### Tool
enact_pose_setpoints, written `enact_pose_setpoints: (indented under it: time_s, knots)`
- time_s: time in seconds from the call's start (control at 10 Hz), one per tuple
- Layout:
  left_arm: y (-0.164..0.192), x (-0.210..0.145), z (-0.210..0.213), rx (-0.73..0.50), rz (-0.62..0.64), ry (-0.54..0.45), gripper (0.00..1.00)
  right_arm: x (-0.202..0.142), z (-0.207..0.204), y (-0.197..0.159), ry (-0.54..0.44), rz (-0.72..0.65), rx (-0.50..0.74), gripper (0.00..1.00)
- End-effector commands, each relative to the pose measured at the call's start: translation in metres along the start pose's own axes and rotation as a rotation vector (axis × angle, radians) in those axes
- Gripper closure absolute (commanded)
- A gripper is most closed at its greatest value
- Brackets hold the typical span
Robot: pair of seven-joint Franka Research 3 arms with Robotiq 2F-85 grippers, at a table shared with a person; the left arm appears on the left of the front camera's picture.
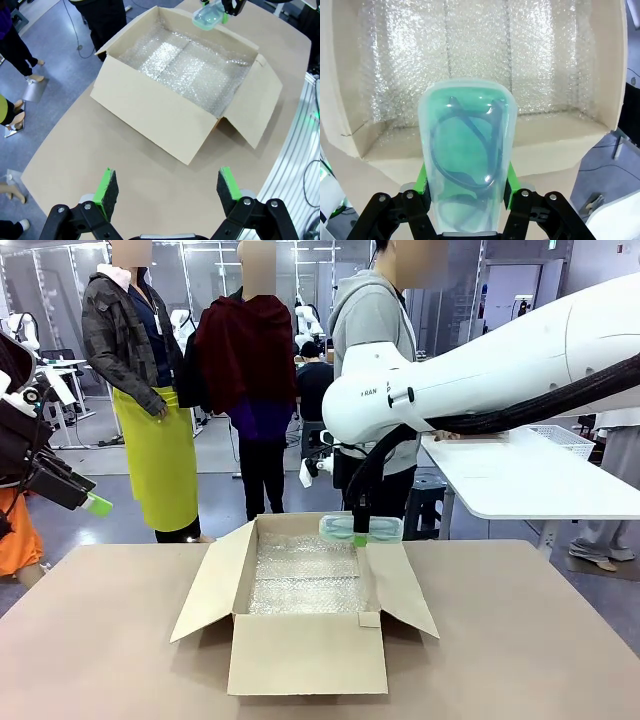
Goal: Pack the glasses set securely to prepare it for shipping.
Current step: Place the Glasses case inside the Package Box.
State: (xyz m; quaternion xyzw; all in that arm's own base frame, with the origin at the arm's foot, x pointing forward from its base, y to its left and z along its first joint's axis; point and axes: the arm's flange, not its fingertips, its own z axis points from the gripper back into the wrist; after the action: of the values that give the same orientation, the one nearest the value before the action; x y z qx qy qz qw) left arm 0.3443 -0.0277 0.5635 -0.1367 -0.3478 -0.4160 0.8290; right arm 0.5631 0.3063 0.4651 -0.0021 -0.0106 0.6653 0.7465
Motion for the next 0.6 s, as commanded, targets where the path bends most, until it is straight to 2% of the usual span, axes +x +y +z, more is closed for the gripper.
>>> enact_pose_setpoints:
  time_s: [0.0,0.1,0.2,0.3,0.5]
  knots:
    - [0.002,0.000,0.002,-0.008,-0.005,-0.013,0.00,0.000,0.003,0.003,0.005,0.003,-0.007,0.76]
    - [0.002,0.000,0.002,-0.008,-0.005,-0.013,0.00,0.000,0.003,0.003,0.005,0.003,-0.007,0.76]
    - [0.002,0.000,0.002,-0.008,-0.005,-0.013,0.00,0.000,0.000,0.000,0.000,0.000,0.000,0.37]
    - [0.002,0.000,0.002,-0.008,-0.005,-0.013,0.00,0.013,0.001,0.004,-0.008,0.084,0.002,0.37]
    - [0.002,0.000,0.002,-0.008,-0.005,-0.013,0.00,0.062,-0.008,-0.004,-0.008,0.178,0.011,0.37]
